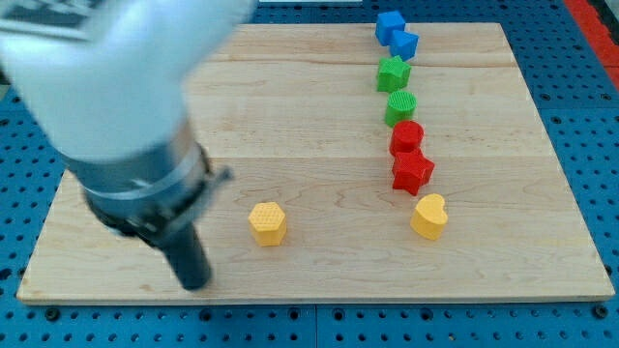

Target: Place the yellow hexagon below the yellow heart

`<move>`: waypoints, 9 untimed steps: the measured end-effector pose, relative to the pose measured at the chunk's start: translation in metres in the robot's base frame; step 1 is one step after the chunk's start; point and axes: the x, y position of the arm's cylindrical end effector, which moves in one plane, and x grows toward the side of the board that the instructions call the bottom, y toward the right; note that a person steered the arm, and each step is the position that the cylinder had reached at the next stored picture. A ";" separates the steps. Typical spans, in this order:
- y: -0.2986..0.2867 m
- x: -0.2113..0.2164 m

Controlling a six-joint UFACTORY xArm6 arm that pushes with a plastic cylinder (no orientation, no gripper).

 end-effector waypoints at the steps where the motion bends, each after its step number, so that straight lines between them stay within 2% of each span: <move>1: 0.021 -0.054; 2: 0.096 -0.055; 4: 0.174 -0.026; 5: 0.195 -0.027; 6: 0.190 -0.026; 7: 0.144 -0.013; 8: 0.176 0.004; 9: 0.211 0.004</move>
